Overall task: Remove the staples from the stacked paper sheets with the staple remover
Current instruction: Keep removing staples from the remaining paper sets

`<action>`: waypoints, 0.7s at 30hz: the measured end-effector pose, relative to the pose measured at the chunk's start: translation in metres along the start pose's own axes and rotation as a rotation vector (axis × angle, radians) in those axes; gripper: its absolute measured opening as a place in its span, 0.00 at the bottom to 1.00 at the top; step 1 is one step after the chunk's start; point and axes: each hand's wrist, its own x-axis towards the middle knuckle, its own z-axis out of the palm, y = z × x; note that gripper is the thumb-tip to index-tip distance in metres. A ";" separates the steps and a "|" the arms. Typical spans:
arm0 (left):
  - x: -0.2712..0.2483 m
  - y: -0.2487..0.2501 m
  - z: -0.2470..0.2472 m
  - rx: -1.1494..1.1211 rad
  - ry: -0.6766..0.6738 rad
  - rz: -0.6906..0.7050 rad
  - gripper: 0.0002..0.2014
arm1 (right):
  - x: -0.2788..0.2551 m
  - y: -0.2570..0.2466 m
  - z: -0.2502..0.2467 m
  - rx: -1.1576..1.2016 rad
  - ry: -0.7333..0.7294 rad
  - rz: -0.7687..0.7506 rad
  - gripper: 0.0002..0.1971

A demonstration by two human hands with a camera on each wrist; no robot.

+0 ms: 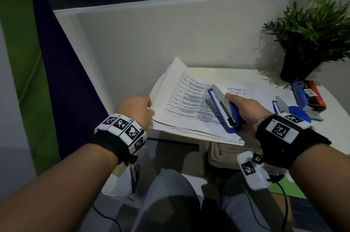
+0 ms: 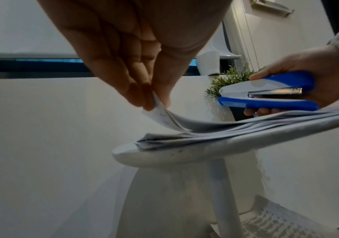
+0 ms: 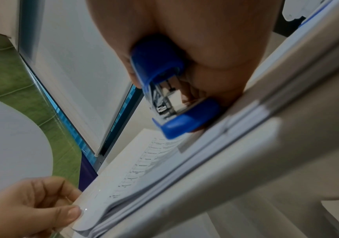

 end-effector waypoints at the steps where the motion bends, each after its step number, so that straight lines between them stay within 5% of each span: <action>1: -0.002 0.001 0.001 -0.011 0.038 0.012 0.07 | 0.000 0.000 0.000 -0.004 -0.001 0.000 0.18; 6: -0.007 0.018 -0.001 -0.152 0.161 0.064 0.06 | 0.000 0.000 0.001 -0.006 0.001 0.002 0.19; 13: 0.006 0.028 0.008 -0.766 0.076 -0.201 0.09 | -0.002 -0.001 0.003 -0.087 0.032 -0.006 0.30; 17: 0.009 0.026 0.009 -0.823 0.129 -0.241 0.10 | -0.003 0.001 0.002 -0.086 0.043 -0.018 0.26; 21: 0.007 0.030 0.011 -1.001 -0.094 -0.455 0.05 | -0.007 -0.001 0.005 -0.122 0.026 -0.049 0.27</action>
